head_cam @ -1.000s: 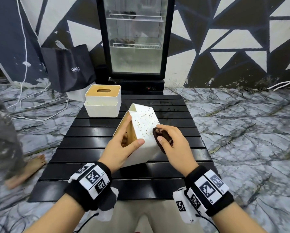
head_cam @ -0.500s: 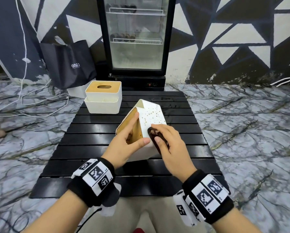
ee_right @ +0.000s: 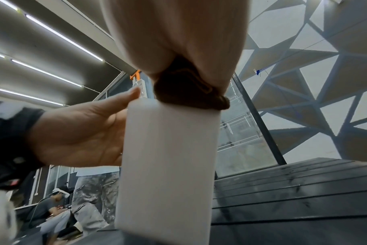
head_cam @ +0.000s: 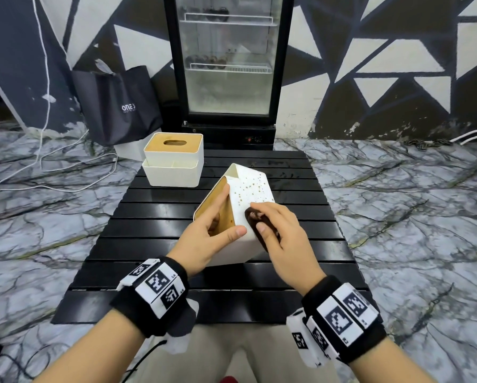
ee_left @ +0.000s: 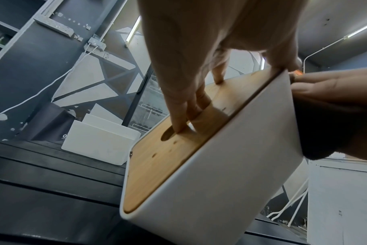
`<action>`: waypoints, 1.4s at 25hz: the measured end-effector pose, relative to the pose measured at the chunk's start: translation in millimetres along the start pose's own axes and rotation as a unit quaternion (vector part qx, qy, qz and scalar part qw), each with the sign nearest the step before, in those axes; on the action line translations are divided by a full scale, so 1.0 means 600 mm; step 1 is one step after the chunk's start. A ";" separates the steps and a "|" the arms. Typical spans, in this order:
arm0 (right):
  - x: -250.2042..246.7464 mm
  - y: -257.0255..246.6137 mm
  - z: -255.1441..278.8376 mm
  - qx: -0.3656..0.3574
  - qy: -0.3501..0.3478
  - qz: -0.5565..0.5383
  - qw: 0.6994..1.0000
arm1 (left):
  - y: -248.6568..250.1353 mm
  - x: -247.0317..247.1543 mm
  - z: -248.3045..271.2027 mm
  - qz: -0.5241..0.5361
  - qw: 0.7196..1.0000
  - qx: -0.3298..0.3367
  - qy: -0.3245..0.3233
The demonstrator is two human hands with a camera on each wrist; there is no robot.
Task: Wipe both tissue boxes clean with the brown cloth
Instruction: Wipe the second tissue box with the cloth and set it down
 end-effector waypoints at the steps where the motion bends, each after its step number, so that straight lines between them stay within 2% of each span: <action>1: 0.000 0.001 -0.007 0.011 0.003 0.002 1.000 | 0.001 0.001 0.000 -0.002 1.000 0.000 0.000; 4: 0.014 -0.012 -0.018 0.014 0.005 0.004 1.000 | 0.003 0.003 -0.003 -0.007 1.000 0.002 -0.008; 9: 0.016 -0.022 0.005 -0.035 -0.016 -0.004 0.999 | 0.003 0.003 0.001 -0.005 1.000 0.005 -0.013; 19: 0.010 -0.014 -0.076 0.010 0.007 0.008 1.000 | 0.023 0.011 0.011 -0.040 0.999 0.014 -0.011; 26: 0.013 -0.022 -0.044 -0.002 0.017 0.000 1.000 | 0.021 0.009 0.005 -0.045 0.999 0.007 -0.021; 35: 0.011 -0.014 -0.085 0.023 0.018 0.004 1.000 | 0.030 0.012 0.009 -0.048 0.999 0.004 -0.018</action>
Point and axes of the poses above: each hand's wrist, its own z-axis away from the middle knuckle, its own x-axis out of the palm, y = z × x, the point moved 7 cm from there along -z, towards the middle knuckle, and after that the axes turned 5 degrees about -z, right-handed, at the moved point
